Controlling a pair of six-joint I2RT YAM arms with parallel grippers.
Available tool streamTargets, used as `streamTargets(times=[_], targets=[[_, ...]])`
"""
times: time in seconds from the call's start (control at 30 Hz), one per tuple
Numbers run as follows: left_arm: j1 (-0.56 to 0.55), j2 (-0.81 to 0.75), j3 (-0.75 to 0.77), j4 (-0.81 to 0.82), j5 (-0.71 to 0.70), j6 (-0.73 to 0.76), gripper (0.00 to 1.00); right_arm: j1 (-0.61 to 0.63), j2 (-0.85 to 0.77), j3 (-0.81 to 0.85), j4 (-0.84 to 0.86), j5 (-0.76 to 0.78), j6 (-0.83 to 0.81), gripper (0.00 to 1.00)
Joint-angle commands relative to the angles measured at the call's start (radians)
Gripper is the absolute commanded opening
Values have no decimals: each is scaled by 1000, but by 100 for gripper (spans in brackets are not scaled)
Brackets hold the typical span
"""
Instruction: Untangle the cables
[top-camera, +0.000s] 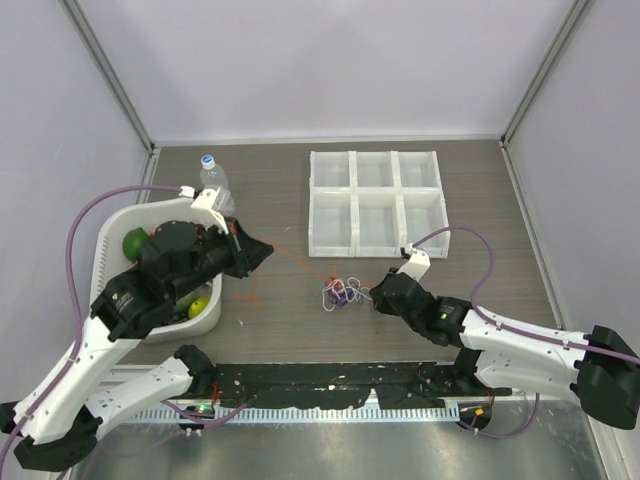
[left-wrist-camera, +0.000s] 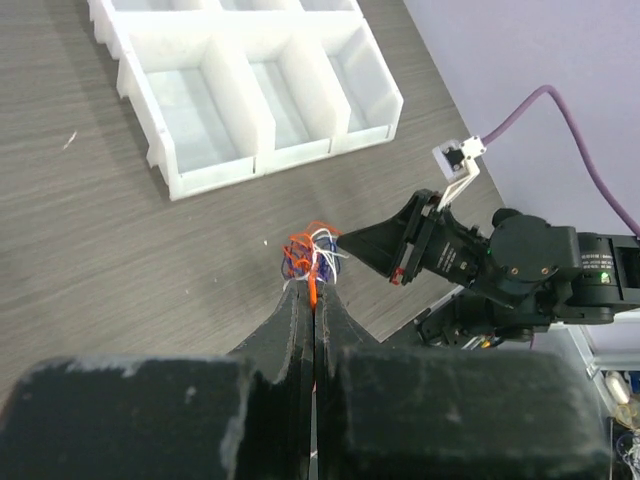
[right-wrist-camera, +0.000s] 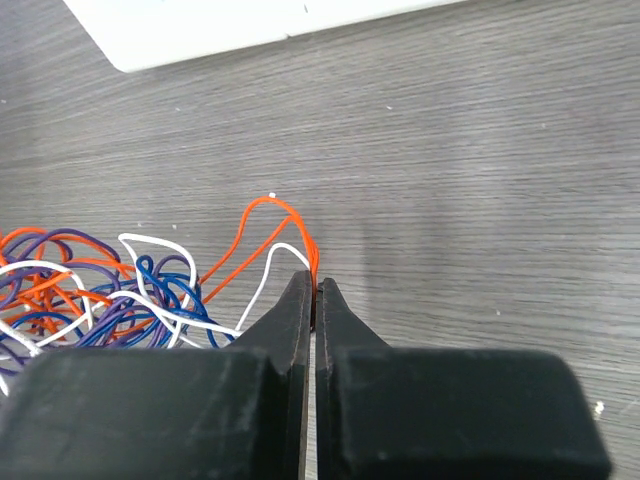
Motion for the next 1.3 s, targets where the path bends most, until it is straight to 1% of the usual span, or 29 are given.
streamTargets(times=[0.0,0.1,0.13,0.17,0.2,0.23,0.27,0.37,0.4,0.5,0.6,0.63,0.7,0.77,0.83,0.9,1.0,1.03,1.07,1.1,1.13,1.17,1.27], targets=[[0,43,139,28,27,56,0,-8,20,-16,-59,63,-1,4],[0,74,235,47,73,85,0,-20,75,-14,-91,84,25,3],[0,86,275,48,73,98,0,-43,108,-6,-111,92,36,1],[0,103,315,41,62,114,0,-52,129,19,-170,124,48,1],[0,120,369,24,50,135,0,-66,162,33,-195,142,65,1],[0,138,418,9,42,158,0,-68,176,65,-243,176,68,2],[0,154,461,-8,1,177,0,-69,198,79,-258,198,62,9],[-2,184,491,-48,-44,212,0,-72,222,127,-274,213,26,11],[0,187,474,-48,-47,214,0,-74,227,133,-275,225,16,11],[-2,171,387,-39,-57,201,0,-86,227,158,-321,259,15,1],[0,149,302,-50,-125,197,0,-86,177,188,-392,334,27,1],[-2,148,268,-59,-148,192,0,-86,161,194,-392,340,-5,1],[0,151,192,-73,-188,181,0,-94,74,214,-378,330,-66,1],[0,154,86,-71,-199,142,0,-95,2,234,-343,279,-141,1],[0,152,-53,-24,-132,102,0,-97,-63,244,-277,180,-219,1],[0,155,-161,27,-65,59,0,-98,-101,241,-216,33,-260,1],[0,148,-266,85,-7,20,1,-98,-132,218,-153,-95,-283,1],[0,143,-279,106,7,14,11,-98,-140,204,-136,-157,-286,1],[0,141,-290,117,21,10,29,-97,-140,172,-95,-187,-283,1],[-2,138,-296,125,28,5,44,-98,-135,159,-79,-243,-268,1],[0,137,-296,134,60,7,59,-98,-132,133,-56,-267,-255,1],[0,135,-296,143,73,11,67,-97,-124,120,-39,-325,-228,2],[0,154,-289,205,139,25,86,-97,-126,22,76,-449,-153,19]])
